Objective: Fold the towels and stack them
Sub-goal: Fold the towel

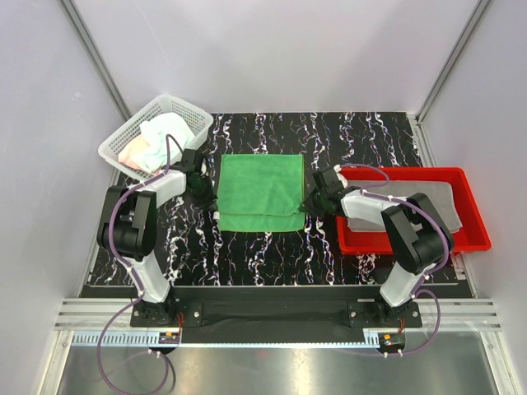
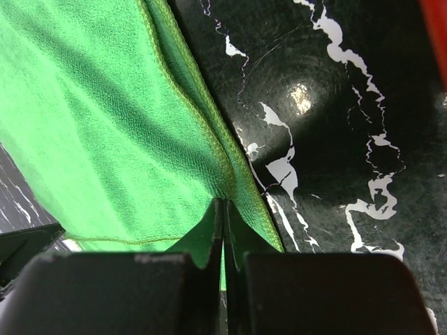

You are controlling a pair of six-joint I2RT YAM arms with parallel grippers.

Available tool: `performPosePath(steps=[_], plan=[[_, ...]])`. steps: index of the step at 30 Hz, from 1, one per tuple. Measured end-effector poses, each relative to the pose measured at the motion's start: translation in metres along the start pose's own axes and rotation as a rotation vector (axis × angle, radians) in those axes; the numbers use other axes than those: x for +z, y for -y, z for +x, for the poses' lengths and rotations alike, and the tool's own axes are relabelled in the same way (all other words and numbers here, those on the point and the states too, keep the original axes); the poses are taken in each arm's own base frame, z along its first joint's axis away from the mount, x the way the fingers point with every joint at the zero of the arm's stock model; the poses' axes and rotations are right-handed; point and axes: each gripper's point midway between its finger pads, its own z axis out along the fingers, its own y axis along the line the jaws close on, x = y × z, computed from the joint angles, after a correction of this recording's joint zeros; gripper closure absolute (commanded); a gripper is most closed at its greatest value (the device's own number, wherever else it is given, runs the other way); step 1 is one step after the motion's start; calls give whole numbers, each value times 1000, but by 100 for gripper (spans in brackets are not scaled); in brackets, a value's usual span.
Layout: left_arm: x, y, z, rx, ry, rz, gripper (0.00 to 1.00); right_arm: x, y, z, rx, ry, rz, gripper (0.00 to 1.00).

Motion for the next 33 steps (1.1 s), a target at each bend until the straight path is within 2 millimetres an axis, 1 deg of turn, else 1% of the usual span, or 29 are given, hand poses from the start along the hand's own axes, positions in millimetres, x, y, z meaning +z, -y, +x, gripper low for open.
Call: performPosePath(steps=[3,7,15,23,27,33], plan=[[-1,2,-2,1,5,5,100,-1,1,-1,-17,4,1,100],[-2,3,-2,-1,2,4,100,-7,-1,-5,-54,22,-4,100],[-11,8,-5,4,-4,2,100,-19,-15,-18,-107,61,-27,100],[-29,19,-5,23,8,16,100,-21,-12,-19,-154,57,-8,100],[-38,26,-4,36,15,25,100,-25,-15,-21,-185,53,-1,100],[-52,28,3,42,7,25,100,-38,-22,-24,-246,44,-3,100]])
